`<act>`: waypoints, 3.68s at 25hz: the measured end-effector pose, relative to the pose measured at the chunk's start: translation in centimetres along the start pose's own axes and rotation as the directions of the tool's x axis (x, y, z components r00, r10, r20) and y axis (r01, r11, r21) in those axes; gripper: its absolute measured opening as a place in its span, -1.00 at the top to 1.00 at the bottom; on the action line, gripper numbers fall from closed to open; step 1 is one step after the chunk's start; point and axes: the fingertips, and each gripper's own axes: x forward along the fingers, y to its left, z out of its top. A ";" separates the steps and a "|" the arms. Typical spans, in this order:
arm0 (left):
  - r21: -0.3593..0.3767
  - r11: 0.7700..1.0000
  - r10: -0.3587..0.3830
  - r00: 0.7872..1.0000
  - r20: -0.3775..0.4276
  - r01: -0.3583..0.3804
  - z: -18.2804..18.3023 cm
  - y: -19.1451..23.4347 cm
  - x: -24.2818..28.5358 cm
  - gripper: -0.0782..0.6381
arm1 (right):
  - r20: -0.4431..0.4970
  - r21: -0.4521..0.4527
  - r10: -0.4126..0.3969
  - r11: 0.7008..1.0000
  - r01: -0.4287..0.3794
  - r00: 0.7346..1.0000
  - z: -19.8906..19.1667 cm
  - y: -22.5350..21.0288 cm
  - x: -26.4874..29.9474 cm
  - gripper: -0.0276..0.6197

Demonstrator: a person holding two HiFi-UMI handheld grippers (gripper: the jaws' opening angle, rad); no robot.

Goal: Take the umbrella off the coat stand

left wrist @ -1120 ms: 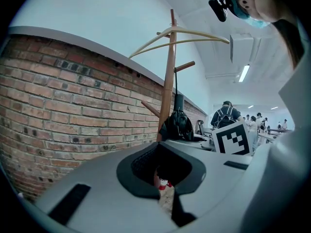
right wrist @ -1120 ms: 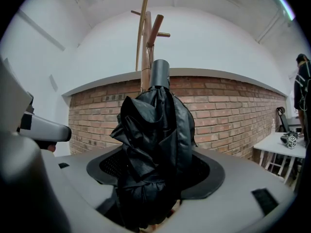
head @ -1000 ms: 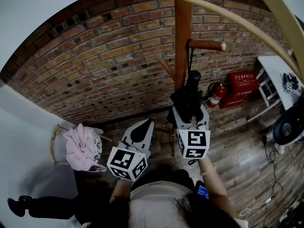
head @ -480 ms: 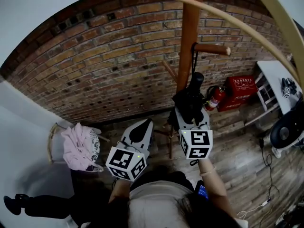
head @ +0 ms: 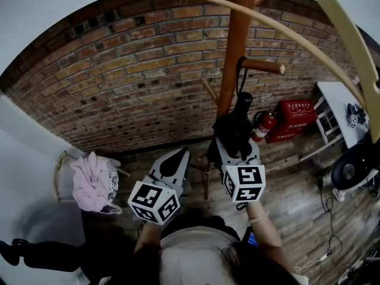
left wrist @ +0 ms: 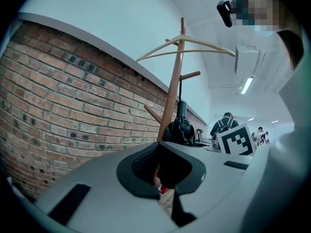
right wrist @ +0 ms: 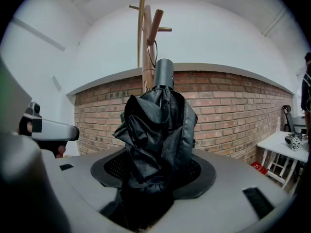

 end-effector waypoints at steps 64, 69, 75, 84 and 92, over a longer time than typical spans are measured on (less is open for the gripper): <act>-0.018 0.997 0.075 0.996 0.052 -0.074 -1.9 -12.4 -4.7 0.76 | 0.155 -0.088 0.122 0.990 -0.110 0.980 5.5 -1.5 -14.7 0.06; -0.015 0.996 0.092 0.994 0.055 -0.091 -2.4 -13.8 -4.9 0.76 | 0.152 -0.095 0.145 0.987 -0.132 0.978 5.1 -1.9 -15.9 0.06; -0.017 0.993 0.121 0.991 0.055 -0.120 -3.4 -15.7 -5.1 0.76 | 0.143 -0.109 0.171 0.982 -0.156 0.975 4.3 -2.8 -17.4 0.06; -0.017 0.987 0.162 0.985 0.059 -0.161 -4.9 -17.9 -5.6 0.76 | 0.134 -0.127 0.215 0.972 -0.199 0.967 2.7 -3.2 -19.2 0.07; 0.005 0.977 0.211 0.975 0.067 -0.212 -4.5 -18.3 -6.2 0.76 | 0.131 -0.139 0.252 0.962 -0.234 0.959 2.5 -2.7 -19.4 0.06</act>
